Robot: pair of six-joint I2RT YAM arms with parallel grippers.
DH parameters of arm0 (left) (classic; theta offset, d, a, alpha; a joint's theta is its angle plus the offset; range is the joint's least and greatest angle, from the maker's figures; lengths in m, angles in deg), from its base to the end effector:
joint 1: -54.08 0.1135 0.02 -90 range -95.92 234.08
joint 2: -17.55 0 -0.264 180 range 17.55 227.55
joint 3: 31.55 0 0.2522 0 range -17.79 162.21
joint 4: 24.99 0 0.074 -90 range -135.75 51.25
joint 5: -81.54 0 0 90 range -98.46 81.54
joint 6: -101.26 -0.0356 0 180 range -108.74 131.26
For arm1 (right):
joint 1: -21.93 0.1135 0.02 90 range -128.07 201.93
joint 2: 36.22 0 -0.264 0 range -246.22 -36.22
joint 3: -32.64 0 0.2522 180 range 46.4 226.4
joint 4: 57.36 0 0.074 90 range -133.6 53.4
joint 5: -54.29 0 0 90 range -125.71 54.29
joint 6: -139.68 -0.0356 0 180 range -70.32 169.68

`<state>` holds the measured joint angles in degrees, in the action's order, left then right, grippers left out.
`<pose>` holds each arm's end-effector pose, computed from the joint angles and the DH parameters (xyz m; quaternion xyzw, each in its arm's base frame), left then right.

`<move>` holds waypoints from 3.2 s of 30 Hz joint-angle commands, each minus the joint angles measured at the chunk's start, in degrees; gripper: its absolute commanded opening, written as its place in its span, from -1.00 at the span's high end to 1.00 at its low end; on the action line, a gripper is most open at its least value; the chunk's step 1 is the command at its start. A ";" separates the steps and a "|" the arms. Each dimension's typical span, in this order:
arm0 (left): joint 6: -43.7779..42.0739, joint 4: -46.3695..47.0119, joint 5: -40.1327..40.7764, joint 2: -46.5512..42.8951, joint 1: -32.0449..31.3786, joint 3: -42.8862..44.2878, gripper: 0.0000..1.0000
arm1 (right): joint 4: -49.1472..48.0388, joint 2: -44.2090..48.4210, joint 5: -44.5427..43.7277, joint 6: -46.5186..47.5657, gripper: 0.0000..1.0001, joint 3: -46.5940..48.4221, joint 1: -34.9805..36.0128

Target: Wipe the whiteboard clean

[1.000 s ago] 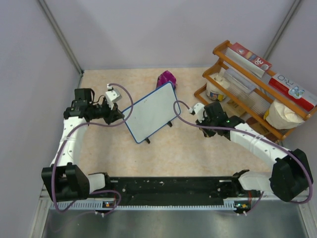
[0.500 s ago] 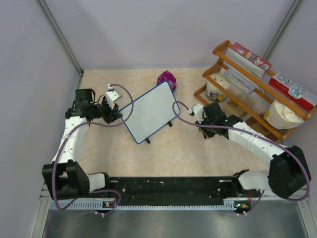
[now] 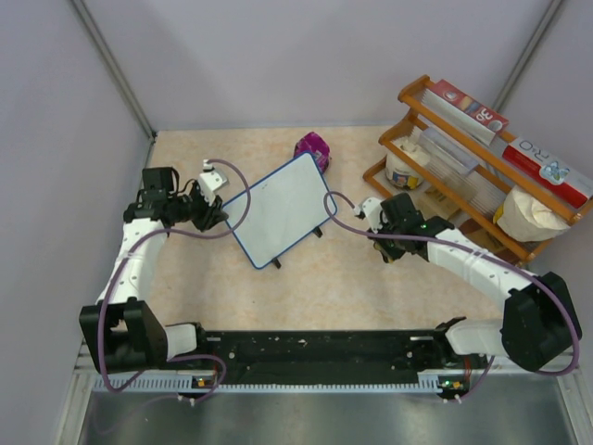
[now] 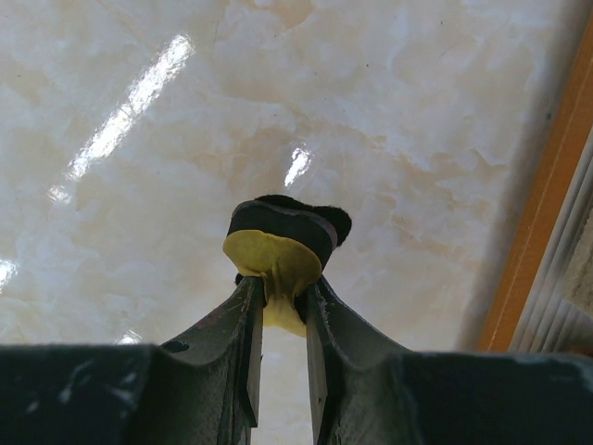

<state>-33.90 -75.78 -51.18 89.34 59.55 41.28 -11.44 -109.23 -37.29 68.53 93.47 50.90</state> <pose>0.2555 0.0002 0.2924 0.4147 0.7800 -0.1721 0.4359 0.2168 0.1189 0.2197 -0.3862 0.8804 0.0110 0.2749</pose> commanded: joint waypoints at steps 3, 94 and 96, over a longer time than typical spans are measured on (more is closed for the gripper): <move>-2.82 1.26 0.97 -1.12 0.24 -1.76 0.23 | -0.26 0.94 0.09 -0.83 1.00 -1.28 -1.20; 33.39 22.63 18.20 -23.18 11.14 -10.47 -0.98 | 3.69 5.51 -6.15 -8.47 -0.98 19.81 -6.30; 36.10 22.62 18.29 -24.23 11.14 -10.55 -0.98 | 5.53 5.95 -7.98 -11.19 -0.98 21.21 -6.30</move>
<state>-2.71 -53.49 -34.33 67.81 70.40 30.61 -8.22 -104.90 -41.16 62.30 110.08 45.26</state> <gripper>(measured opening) 0.990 0.987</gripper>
